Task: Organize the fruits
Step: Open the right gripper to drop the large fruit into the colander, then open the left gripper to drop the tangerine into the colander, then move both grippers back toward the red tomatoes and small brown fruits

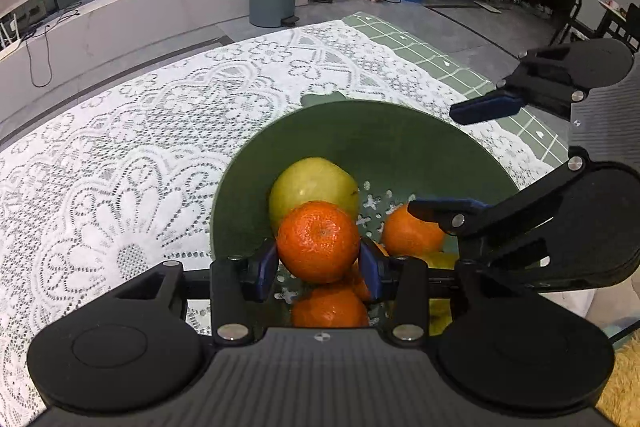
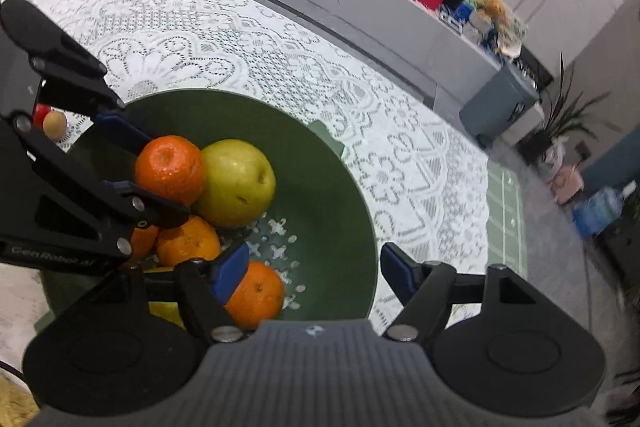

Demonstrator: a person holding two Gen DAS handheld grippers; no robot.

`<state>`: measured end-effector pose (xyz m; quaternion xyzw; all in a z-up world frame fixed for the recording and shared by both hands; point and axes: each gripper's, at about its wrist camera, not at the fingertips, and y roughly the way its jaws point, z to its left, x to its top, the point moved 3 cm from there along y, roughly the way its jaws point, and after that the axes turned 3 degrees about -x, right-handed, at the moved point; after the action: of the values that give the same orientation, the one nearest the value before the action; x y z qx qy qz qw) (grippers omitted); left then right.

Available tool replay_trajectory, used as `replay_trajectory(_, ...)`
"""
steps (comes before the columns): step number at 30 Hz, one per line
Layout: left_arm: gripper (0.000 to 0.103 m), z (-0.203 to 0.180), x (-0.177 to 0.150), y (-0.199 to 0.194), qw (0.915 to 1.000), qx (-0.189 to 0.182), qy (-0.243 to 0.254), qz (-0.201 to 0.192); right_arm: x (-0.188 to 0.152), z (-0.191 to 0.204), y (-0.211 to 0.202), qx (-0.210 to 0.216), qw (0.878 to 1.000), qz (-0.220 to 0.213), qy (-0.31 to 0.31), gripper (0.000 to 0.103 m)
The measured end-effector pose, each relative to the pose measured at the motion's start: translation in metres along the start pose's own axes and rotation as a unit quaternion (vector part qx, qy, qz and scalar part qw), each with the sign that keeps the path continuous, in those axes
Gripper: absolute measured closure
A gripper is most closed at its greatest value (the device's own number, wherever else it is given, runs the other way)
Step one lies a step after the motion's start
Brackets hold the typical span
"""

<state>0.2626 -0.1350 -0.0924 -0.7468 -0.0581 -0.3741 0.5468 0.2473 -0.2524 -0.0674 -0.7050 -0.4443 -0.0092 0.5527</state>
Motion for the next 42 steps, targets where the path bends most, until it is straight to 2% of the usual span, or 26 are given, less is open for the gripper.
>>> replay_trajectory(5,0.054,-0.007,-0.004,0.004,0.9995,0.006,0.029,0.009,-0.014,0.002,-0.006,0.018,0.999,0.009,0.032,0.033)
replay_trajectory(12,0.054,-0.018,-0.005,0.010,0.9976,0.028,0.059,0.023,-0.025,0.006,-0.016,0.006,0.999,0.000,0.044,0.030)
replay_trajectory(14,0.049,-0.017,-0.005,0.012,0.9974,0.034,0.056,0.031,-0.026,0.004,-0.015,0.005,0.999,0.000,0.052,0.027)
replay_trajectory(16,0.049,-0.016,-0.005,0.012,0.9975,0.033,0.055,0.031,-0.027,0.001,-0.014,0.003,0.998,0.000,0.062,0.026)
replay_trajectory(23,0.036,-0.015,-0.005,0.004,0.9984,0.038,0.038,0.014,-0.028,-0.003,-0.015,0.001,0.997,-0.002,0.082,0.026)
replay_trajectory(27,0.035,-0.015,-0.001,-0.010,0.9980,0.052,0.037,-0.001,-0.025,-0.005,-0.019,-0.014,0.996,-0.008,0.085,0.018)
replay_trajectory(38,0.035,-0.006,-0.006,-0.050,0.9961,0.082,0.003,-0.033,-0.021,-0.007,-0.035,-0.007,0.984,-0.030,0.177,0.018)
replay_trajectory(42,0.035,-0.004,-0.009,-0.064,0.9946,0.095,-0.008,-0.041,-0.023,0.003,-0.044,-0.022,0.978,-0.049,0.201,0.018)
